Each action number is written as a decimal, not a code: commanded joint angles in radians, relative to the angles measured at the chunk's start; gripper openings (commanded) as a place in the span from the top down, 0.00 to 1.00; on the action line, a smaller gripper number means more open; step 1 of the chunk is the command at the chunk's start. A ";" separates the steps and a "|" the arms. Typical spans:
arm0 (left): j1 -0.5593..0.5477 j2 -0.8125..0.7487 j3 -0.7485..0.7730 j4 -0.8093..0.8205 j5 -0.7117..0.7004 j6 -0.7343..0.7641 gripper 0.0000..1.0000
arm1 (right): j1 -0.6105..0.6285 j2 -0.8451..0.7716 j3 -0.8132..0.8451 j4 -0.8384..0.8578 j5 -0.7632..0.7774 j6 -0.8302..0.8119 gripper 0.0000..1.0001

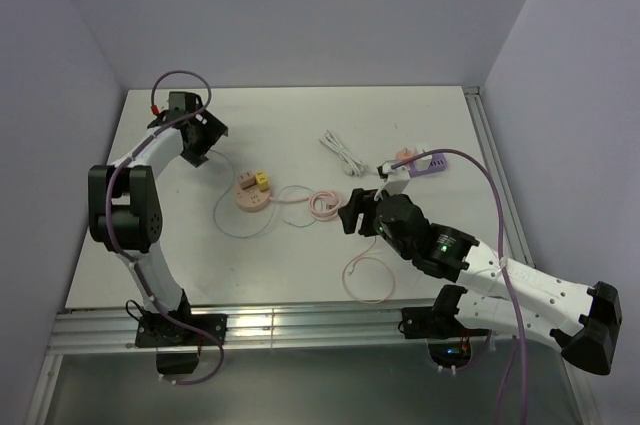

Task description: Insert the plug

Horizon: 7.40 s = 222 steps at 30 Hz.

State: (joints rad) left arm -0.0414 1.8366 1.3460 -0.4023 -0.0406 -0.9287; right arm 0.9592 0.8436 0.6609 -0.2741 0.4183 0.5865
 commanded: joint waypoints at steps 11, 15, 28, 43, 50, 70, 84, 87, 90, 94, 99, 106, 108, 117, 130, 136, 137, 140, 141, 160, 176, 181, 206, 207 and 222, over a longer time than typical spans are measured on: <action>0.115 0.083 0.033 0.125 0.171 0.067 1.00 | -0.005 0.012 0.049 -0.005 0.036 -0.019 0.26; 0.115 -0.055 -0.007 0.105 0.183 0.106 1.00 | -0.007 0.080 0.091 -0.008 0.007 -0.022 0.26; 0.113 -0.537 -0.154 0.065 0.436 0.296 1.00 | -0.007 0.310 0.267 0.006 -0.133 -0.111 0.22; 0.098 -0.936 -0.133 0.137 0.953 0.318 1.00 | -0.033 0.361 0.482 0.023 -0.386 -0.252 0.12; 0.089 -1.010 -0.100 0.167 0.972 0.233 1.00 | -0.036 0.379 0.562 0.050 -0.501 -0.350 0.07; 0.052 -1.114 -0.254 0.350 0.825 -0.099 1.00 | 0.114 0.500 0.749 0.194 -0.221 -0.424 0.19; 0.025 -1.136 -0.288 0.370 0.791 -0.154 1.00 | 0.177 0.617 0.833 0.259 -0.148 -0.441 0.16; 0.020 -1.137 -0.291 0.373 0.794 -0.162 1.00 | 0.182 0.637 0.839 0.270 -0.150 -0.435 0.16; 0.014 -1.139 -0.289 0.369 0.791 -0.157 1.00 | 0.194 0.649 0.844 0.269 -0.153 -0.433 0.16; 0.009 -1.145 -0.295 0.367 0.786 -0.162 1.00 | 0.207 0.664 0.853 0.306 -0.141 -0.433 0.16; 0.005 -1.151 -0.306 0.372 0.779 -0.177 1.00 | 0.219 0.703 0.865 0.331 -0.078 -0.435 0.16; -0.002 -1.152 -0.306 0.369 0.774 -0.183 1.00 | 0.233 0.752 0.901 0.332 -0.015 -0.425 0.18; -0.005 -1.151 -0.306 0.370 0.774 -0.183 1.00 | 0.239 0.762 0.911 0.331 -0.009 -0.422 0.24; -0.011 -1.149 -0.318 0.362 0.780 -0.173 1.00 | 0.240 0.769 0.907 0.308 -0.003 -0.387 0.76; -0.012 -1.162 -0.295 0.116 0.743 0.066 0.13 | 0.208 0.648 0.672 0.381 0.004 -0.332 1.00; -0.012 -1.195 -0.366 0.086 0.712 0.151 0.21 | 0.136 0.441 0.420 0.553 -0.310 -0.292 1.00; -0.011 -1.198 -0.378 0.100 0.725 0.151 0.25 | 0.125 0.411 0.387 0.581 -0.378 -0.287 1.00; -0.012 -1.206 -0.438 0.198 0.829 0.122 0.45 | 0.069 0.321 0.309 0.647 -0.600 -0.263 1.00; -0.012 -1.212 -0.471 0.229 0.856 0.111 0.51 | 0.056 0.302 0.296 0.654 -0.633 -0.258 1.00; -0.077 -1.289 -0.640 0.789 1.006 -0.160 0.18 | -0.014 0.337 0.198 1.220 -0.776 0.171 1.00; -0.170 -1.240 -0.688 0.919 0.935 -0.226 0.34 | 0.021 0.420 0.295 1.248 -0.722 0.234 1.00; -0.196 -1.225 -0.690 0.965 0.913 -0.248 0.36 | 0.033 0.436 0.309 1.239 -0.716 0.222 1.00; -0.249 -1.209 -0.630 0.823 0.880 -0.147 1.00 | 0.053 0.425 0.400 0.940 -0.717 0.106 0.48; -0.249 -1.215 -0.619 0.741 0.878 -0.090 1.00 | 0.052 0.414 0.414 0.803 -0.696 0.083 0.35; -0.249 -1.252 -0.341 0.166 0.760 0.375 1.00 | -0.128 0.161 0.299 0.147 -0.505 -0.306 0.09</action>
State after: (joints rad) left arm -0.2871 0.5930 0.9199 -0.1104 0.7582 -0.6914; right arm 0.8597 1.0386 0.9733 0.0658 -0.2279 0.3920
